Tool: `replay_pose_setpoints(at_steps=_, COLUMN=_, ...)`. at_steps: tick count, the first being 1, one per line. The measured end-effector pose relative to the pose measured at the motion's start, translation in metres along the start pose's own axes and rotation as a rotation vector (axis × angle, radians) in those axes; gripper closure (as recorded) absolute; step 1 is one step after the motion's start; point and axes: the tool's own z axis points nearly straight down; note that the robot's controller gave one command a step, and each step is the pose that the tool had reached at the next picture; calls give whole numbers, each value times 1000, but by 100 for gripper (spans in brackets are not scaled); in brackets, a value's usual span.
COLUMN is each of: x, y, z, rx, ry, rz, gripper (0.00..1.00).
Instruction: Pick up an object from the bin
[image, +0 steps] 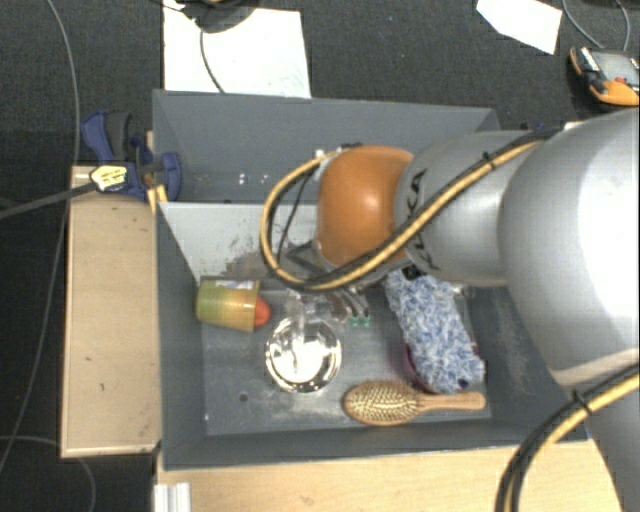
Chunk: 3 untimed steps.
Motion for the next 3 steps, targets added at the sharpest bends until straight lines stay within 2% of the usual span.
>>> replay_pose_setpoints(at_steps=1, x=19, y=43, z=-78, rx=-9, ry=8, rz=102, gripper=100)
replay_pose_setpoints(at_steps=2, x=6, y=7, z=29, rx=-2, ry=9, rz=51, gripper=100)
replay_pose_setpoints(at_steps=3, x=49, y=63, z=4, rx=-15, ry=-8, rz=-39, gripper=100)
